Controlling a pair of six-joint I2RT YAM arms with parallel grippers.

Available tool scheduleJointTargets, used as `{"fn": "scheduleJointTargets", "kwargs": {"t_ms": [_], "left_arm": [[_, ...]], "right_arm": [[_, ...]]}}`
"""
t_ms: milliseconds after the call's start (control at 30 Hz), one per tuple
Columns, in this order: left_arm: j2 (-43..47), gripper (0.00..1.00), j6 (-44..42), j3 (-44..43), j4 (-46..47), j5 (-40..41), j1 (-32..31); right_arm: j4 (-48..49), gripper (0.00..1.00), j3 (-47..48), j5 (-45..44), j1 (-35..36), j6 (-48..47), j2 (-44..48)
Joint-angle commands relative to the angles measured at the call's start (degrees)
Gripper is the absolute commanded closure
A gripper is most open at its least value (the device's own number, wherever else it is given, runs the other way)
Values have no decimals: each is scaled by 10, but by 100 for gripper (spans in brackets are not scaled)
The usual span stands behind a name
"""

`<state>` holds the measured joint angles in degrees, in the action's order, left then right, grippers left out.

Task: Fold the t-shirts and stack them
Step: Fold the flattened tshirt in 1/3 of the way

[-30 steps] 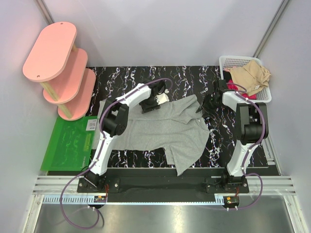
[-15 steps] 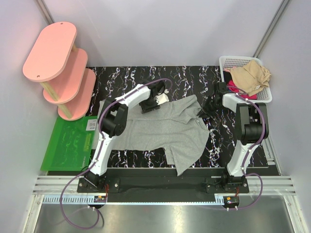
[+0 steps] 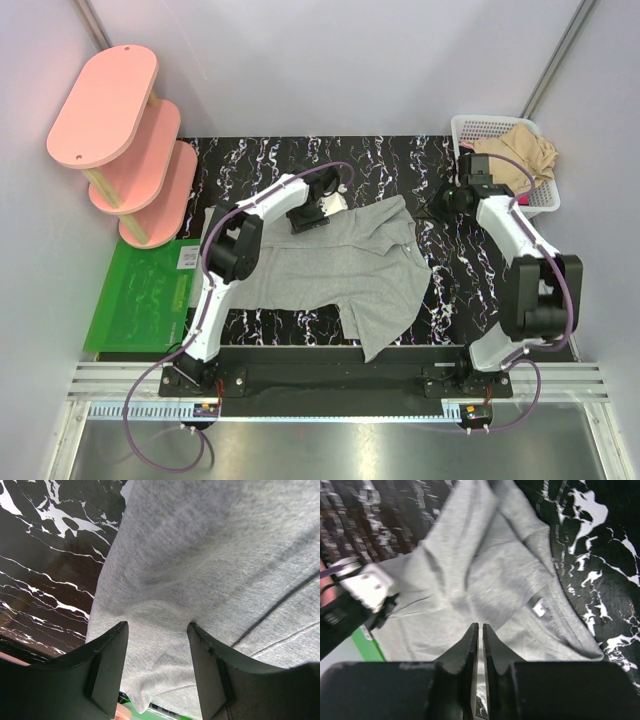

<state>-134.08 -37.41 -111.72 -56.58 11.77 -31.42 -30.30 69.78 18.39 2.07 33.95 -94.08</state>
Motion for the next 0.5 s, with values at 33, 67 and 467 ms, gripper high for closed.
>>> {"fn": "scheduleJointTargets", "kwargs": {"t_ms": [33, 67, 467], "left_arm": [[10, 44, 8, 22, 4, -19, 2], [11, 44, 9, 23, 4, -20, 2], [16, 44, 11, 28, 6, -16, 0]], "right_arm": [[-21, 80, -36, 15, 8, -1, 79], [-18, 73, -50, 18, 29, -6, 80], [44, 42, -97, 1, 104, 2, 18]]}}
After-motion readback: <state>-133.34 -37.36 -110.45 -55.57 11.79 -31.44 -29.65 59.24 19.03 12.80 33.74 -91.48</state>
